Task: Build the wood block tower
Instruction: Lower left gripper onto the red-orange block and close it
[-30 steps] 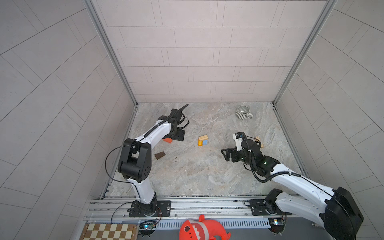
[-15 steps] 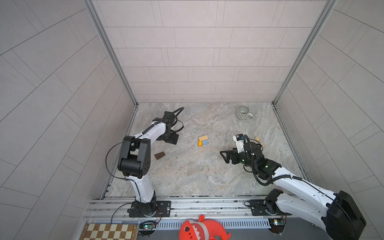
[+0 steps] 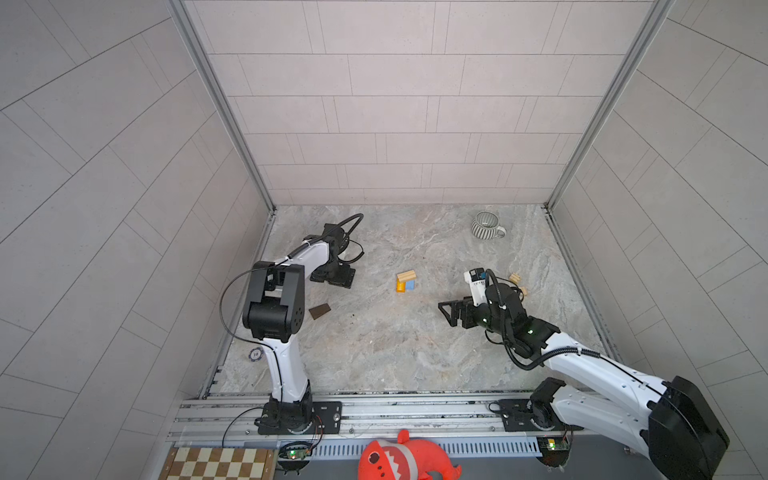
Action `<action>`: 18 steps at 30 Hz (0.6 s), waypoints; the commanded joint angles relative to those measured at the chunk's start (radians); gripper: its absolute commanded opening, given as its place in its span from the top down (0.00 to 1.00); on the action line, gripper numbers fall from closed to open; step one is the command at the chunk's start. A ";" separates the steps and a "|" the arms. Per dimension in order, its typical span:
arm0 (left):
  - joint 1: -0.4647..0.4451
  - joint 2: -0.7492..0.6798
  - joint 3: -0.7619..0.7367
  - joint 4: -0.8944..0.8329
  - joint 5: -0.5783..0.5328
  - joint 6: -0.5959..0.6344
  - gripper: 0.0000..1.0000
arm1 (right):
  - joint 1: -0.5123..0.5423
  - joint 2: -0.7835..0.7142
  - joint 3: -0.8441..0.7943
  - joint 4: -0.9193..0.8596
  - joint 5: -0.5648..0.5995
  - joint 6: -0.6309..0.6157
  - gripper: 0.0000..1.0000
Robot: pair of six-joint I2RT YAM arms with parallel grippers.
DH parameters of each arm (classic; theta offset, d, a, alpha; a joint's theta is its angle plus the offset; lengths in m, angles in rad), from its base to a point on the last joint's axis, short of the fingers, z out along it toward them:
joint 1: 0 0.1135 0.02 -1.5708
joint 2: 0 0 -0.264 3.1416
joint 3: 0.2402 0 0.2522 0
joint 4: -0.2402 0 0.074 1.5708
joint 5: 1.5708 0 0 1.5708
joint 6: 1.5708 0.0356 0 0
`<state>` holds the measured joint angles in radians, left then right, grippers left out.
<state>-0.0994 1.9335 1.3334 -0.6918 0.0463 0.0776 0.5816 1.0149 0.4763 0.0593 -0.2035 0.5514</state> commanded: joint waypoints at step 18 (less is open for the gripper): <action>0.022 0.063 0.056 0.002 0.032 0.011 0.24 | -0.003 0.036 -0.010 0.036 -0.012 0.014 0.00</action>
<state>-0.0765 1.9827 1.3685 -0.6777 0.0853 0.0860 0.5816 1.0470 0.4763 0.0860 -0.2188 0.5552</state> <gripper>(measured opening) 0.770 0.997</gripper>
